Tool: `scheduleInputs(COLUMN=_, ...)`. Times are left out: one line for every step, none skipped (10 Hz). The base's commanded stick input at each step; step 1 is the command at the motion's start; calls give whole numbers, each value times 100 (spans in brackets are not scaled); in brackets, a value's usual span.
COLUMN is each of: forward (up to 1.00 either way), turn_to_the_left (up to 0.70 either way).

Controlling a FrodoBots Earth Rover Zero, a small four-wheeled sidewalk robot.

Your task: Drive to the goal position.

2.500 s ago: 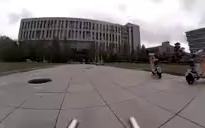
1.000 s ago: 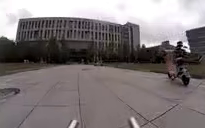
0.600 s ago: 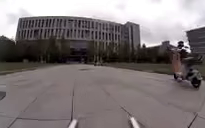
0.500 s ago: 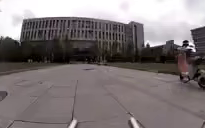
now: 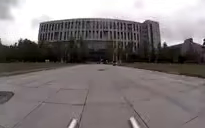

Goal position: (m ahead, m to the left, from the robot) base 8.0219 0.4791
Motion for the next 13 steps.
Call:
scheduleInputs(forward=100, turn_to_the_left=0)
scheduleInputs(forward=100, turn_to_the_left=0)
scheduleInputs(forward=100, turn_to_the_left=0)
scheduleInputs(forward=100, turn_to_the_left=0)
scheduleInputs(forward=100, turn_to_the_left=0)
scheduleInputs(forward=100, turn_to_the_left=0)
scheduleInputs(forward=100, turn_to_the_left=0)
scheduleInputs(forward=100, turn_to_the_left=0)
scheduleInputs(forward=100, turn_to_the_left=0)
scheduleInputs(forward=100, turn_to_the_left=0)
scheduleInputs(forward=100, turn_to_the_left=0)
scheduleInputs(forward=100, turn_to_the_left=0)
scheduleInputs(forward=100, turn_to_the_left=0)
